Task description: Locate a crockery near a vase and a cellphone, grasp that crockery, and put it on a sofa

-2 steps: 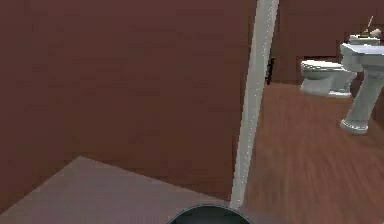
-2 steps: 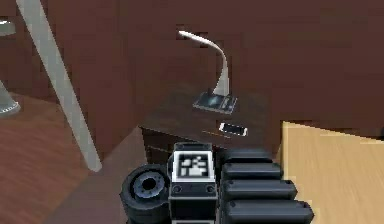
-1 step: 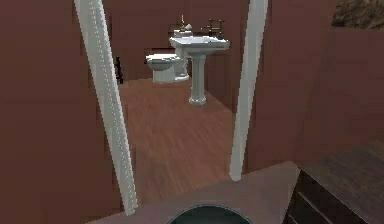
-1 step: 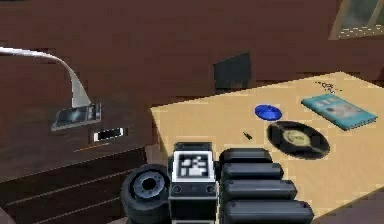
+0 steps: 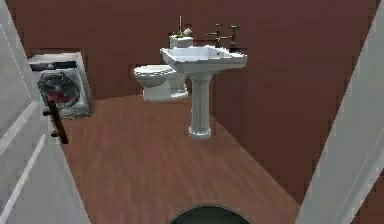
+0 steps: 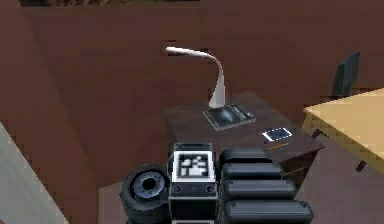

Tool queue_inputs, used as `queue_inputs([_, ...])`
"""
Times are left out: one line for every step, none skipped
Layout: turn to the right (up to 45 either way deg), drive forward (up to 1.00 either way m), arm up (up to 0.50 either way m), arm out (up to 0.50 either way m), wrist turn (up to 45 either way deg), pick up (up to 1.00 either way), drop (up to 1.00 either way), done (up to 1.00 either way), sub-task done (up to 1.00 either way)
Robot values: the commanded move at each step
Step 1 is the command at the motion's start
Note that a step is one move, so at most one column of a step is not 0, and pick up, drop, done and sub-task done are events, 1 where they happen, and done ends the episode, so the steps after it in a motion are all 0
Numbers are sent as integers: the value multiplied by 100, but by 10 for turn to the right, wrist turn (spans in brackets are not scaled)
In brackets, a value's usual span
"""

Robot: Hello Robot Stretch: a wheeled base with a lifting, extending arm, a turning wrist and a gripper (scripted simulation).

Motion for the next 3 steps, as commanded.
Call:
queue_inputs([180,0,0,0,0,0,0,0,0])
queue_inputs([0,15,0,0,0,0,0,0,0])
queue_inputs([-360,0,0,0,0,0,0,0,0])
